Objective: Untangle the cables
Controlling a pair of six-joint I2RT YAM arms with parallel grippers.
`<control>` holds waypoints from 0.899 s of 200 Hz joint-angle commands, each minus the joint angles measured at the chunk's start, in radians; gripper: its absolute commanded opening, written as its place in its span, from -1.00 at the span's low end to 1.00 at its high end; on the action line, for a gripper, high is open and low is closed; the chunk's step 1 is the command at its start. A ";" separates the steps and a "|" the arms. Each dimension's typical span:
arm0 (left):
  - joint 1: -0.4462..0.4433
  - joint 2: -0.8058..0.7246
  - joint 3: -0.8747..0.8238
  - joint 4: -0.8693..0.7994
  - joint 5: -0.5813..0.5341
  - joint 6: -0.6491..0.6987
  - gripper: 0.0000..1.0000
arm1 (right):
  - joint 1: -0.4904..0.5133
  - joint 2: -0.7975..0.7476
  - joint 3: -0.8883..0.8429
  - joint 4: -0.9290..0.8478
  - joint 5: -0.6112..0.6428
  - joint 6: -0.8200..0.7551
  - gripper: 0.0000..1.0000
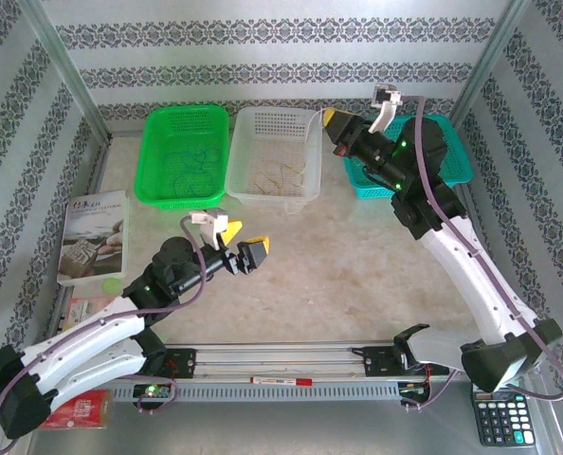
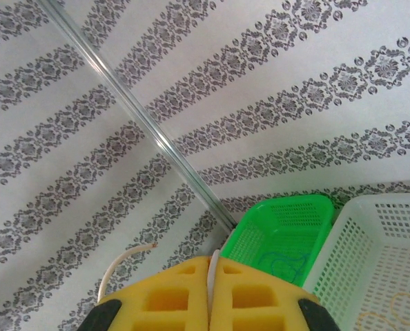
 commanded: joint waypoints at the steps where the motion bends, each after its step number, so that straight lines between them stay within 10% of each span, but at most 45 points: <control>1: -0.008 -0.062 -0.016 -0.098 -0.102 -0.041 1.00 | -0.018 0.015 0.025 0.055 0.016 -0.023 -1.00; 180: -0.009 -0.140 -0.005 -0.215 -0.211 -0.058 1.00 | -0.304 0.252 0.217 0.126 0.121 -0.025 -1.00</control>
